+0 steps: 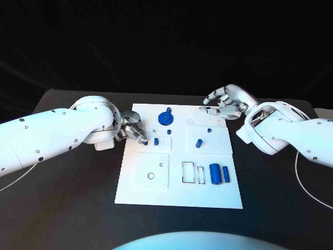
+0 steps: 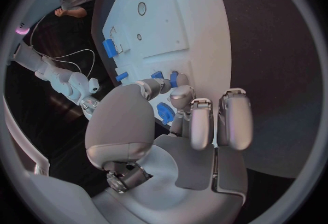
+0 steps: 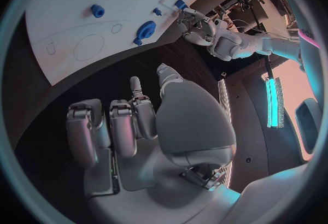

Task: Assemble the parts on the task board

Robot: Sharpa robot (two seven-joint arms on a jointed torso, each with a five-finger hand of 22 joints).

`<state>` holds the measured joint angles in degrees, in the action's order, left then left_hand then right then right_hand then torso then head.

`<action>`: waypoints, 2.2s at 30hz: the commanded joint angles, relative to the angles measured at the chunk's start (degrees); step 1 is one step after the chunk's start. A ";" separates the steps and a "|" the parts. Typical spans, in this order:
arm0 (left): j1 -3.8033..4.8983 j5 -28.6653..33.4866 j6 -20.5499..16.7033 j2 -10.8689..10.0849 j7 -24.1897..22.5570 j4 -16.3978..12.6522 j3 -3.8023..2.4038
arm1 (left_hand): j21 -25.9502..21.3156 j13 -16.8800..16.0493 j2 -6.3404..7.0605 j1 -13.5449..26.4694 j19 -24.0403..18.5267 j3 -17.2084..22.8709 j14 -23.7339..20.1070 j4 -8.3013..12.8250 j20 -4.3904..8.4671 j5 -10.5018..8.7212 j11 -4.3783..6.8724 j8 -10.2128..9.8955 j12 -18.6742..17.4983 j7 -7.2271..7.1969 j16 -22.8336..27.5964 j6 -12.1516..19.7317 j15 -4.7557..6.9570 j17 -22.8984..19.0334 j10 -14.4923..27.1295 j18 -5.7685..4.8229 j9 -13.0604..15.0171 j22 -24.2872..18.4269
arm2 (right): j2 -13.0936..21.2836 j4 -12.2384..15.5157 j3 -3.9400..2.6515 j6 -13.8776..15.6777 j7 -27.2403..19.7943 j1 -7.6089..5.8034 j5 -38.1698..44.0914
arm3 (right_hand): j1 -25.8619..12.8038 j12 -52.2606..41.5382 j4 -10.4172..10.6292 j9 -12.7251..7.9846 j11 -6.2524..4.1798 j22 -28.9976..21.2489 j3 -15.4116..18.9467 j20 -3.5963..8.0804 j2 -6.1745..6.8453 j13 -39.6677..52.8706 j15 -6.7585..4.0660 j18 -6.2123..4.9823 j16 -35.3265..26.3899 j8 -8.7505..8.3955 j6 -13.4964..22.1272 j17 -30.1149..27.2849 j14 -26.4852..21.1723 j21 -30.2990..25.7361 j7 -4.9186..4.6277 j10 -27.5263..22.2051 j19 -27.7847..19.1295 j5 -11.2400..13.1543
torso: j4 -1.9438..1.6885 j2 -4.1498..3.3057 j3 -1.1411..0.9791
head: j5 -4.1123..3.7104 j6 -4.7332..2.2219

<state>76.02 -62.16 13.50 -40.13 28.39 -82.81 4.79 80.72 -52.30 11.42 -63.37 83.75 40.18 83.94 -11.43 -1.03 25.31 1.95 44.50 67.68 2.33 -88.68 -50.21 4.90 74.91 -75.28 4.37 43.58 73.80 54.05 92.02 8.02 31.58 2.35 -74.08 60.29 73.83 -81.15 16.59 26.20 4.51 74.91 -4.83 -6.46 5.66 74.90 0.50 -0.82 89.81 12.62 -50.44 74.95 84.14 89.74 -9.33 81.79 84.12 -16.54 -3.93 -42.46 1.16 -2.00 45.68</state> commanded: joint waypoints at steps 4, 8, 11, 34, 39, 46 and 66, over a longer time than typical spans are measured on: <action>-0.30 -0.45 0.92 0.13 0.24 -0.40 0.21 | 0.46 -0.32 0.06 0.25 0.62 11.55 5.48 12.02 0.35 0.76 0.17 0.04 0.31 -0.08 -0.35 -0.53 0.54 12.77 -0.55 -1.01 0.01 0.20 | -0.07 0.03 0.00 -0.67 -0.14 0.04 0.59 | -0.64 0.22 0.03 0.10 -0.24 15.09 -0.19 0.29 -0.05 6.80 -0.35 0.82 -0.05 0.38 -0.10 14.33 5.68 0.26 0.42 -0.12 5.88 -0.33 | 0.01 -0.02 -0.02 | -0.01 0.05; -0.30 -0.46 0.70 0.10 0.23 -0.50 0.21 | 0.61 -0.74 0.21 0.36 0.71 11.49 5.53 12.14 0.39 1.73 0.24 0.03 0.51 -0.15 -0.43 -0.74 0.61 12.97 -0.82 -1.06 -0.03 0.45 | -0.07 0.03 0.00 -0.67 -0.14 0.04 0.59 | -0.64 0.22 0.03 0.10 -0.24 15.09 -0.19 0.29 -0.05 6.80 -0.35 0.82 -0.05 0.38 -0.10 14.33 5.68 0.26 0.42 -0.12 5.88 -0.33 | 0.05 0.00 -0.03 | -0.01 0.02; -0.30 -0.45 0.48 0.08 0.20 -0.60 0.21 | 0.78 -1.22 0.38 0.45 0.82 11.44 5.57 12.27 0.42 2.86 0.32 0.03 0.75 -0.23 -0.51 -1.00 0.68 13.14 -1.12 -1.11 -0.07 0.75 | -0.06 0.04 0.00 -0.67 -0.14 0.04 0.59 | -0.64 0.22 0.03 0.10 -0.24 15.09 -0.19 0.29 -0.05 6.80 -0.35 0.82 -0.05 0.38 -0.10 14.33 5.68 0.26 0.42 -0.12 5.88 -0.33 | 0.06 -0.02 -0.05 | -0.02 0.05; -0.29 0.73 1.21 0.56 0.46 -0.18 0.19 | 1.65 -6.86 0.27 1.75 1.33 5.09 6.06 11.01 0.85 7.84 1.09 -0.15 3.65 -1.30 -1.32 -3.58 1.14 15.09 -4.50 -1.42 -0.41 2.38 | 0.08 0.16 0.00 -0.61 -0.08 0.03 0.61 | -0.67 0.23 0.02 0.10 -0.25 15.09 -0.24 0.31 -0.02 6.79 -0.36 0.82 -0.06 0.43 -0.09 14.31 5.68 0.26 0.43 -0.13 5.88 -0.34 | -0.04 0.03 -0.05 | -0.05 0.21; -0.28 0.36 1.35 0.95 0.62 0.15 0.19 | 1.59 -7.06 -0.14 1.68 1.30 4.67 6.06 10.80 0.88 7.77 1.17 -0.10 3.74 -1.40 -1.32 -3.84 1.20 15.09 -4.66 -1.40 -0.40 2.29 | 0.07 0.17 0.00 -0.61 -0.09 0.03 0.62 | -0.67 0.23 0.02 0.10 -0.25 15.09 -0.24 0.31 -0.02 6.79 -0.36 0.82 -0.06 0.43 -0.09 14.31 5.68 0.26 0.43 -0.13 5.88 -0.34 | 0.01 0.02 -0.03 | 0.04 0.22; -0.27 0.10 1.38 1.30 0.71 0.38 0.20 | 1.52 -7.17 -0.53 1.56 1.27 4.37 6.06 10.65 0.91 7.77 1.26 -0.05 3.77 -1.52 -1.32 -4.12 1.24 15.09 -4.81 -1.38 -0.42 2.18 | 0.07 0.17 0.00 -0.61 -0.09 0.03 0.63 | -0.67 0.23 0.02 0.10 -0.25 15.09 -0.24 0.31 -0.02 6.79 -0.36 0.82 -0.06 0.43 -0.09 14.31 5.68 0.26 0.43 -0.13 5.88 -0.34 | 0.01 0.03 -0.04 | 0.04 0.25; -0.26 -1.89 2.88 1.69 0.99 0.65 0.20 | 1.83 -7.33 -0.92 0.91 1.51 3.87 6.06 10.79 1.00 8.23 1.51 -0.19 3.67 -1.81 -1.32 -4.72 1.41 15.09 -5.16 -1.50 -0.58 2.76 | 0.20 0.28 0.00 -0.57 -0.07 0.03 0.71 | -0.71 0.22 0.02 0.10 -0.26 15.09 -0.28 0.32 0.00 6.80 -0.37 0.82 -0.08 0.48 -0.08 14.25 5.66 0.26 0.44 -0.11 5.88 -0.36 | -0.02 -0.01 -0.01 | -0.05 0.41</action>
<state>76.18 -63.08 14.15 -38.67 28.98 -82.06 4.65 82.31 -59.60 11.59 -61.70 83.93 36.86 84.15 -8.11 -0.41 33.28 3.36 44.34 71.20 1.64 -89.80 -53.59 5.93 74.90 -79.98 3.47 43.07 74.94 54.24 92.21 8.02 31.58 2.36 -74.08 60.34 73.83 -81.15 16.59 26.22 4.51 74.92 -4.83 -6.46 5.67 74.92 0.50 -0.82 89.80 12.85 -50.45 74.91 84.14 89.74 -9.33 81.79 84.11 -16.54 -3.93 -42.47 1.15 -2.08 46.05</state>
